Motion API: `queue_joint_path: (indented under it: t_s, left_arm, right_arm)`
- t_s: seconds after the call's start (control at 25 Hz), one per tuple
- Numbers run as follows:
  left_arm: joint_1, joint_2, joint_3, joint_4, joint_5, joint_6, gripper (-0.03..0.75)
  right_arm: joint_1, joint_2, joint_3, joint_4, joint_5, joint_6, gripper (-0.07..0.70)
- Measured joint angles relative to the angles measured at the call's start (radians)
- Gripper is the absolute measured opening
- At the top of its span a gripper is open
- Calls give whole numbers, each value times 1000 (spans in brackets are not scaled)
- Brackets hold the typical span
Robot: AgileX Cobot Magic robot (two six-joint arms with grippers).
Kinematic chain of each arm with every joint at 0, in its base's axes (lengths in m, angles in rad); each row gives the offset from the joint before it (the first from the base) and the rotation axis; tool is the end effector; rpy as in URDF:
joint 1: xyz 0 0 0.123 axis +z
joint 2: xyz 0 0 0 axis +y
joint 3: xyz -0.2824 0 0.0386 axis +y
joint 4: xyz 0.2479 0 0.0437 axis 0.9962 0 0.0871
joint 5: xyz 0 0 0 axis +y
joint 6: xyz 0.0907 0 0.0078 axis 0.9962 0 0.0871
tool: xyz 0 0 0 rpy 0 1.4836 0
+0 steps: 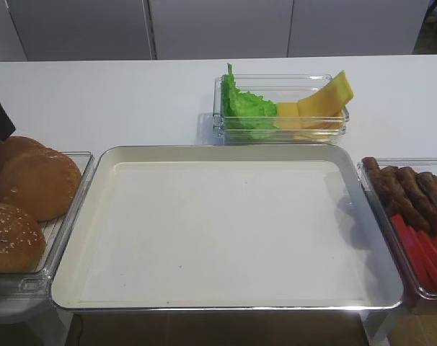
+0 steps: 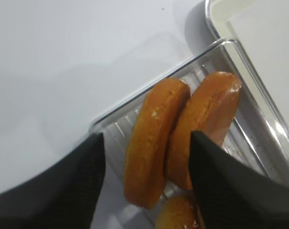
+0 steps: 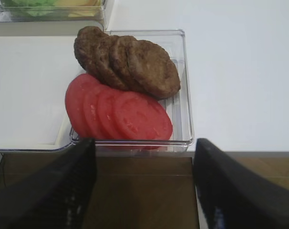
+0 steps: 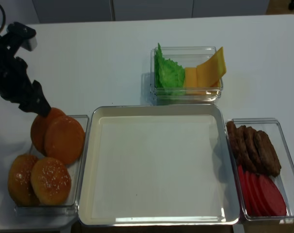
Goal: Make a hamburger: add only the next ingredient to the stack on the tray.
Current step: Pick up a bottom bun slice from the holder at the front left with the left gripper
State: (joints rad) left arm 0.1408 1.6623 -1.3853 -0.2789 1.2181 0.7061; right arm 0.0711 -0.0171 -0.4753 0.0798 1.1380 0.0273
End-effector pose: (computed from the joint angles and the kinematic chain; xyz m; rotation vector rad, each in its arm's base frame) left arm 0.3299 0.0230 0.2883 0.6965 2.7866 -0.2588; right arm -0.0087 0.0060 0.2643 -0.0538 2.1296 0.1549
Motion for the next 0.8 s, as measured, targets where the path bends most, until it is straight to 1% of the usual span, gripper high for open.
queue_joint_path:
  t_s: [0.28,0.52,0.8]
  left_arm:
    - [0,13,0,-8,4,26,410]
    - [0,52,0,-15,4,28,408]
    - [0,54,0,-15,4,28,375]
  right_arm:
    - [0,0,0,0,0,0,495]
    - [0,0,0,0,0,0,495]
    - [0,0,0,0,-2,0,495]
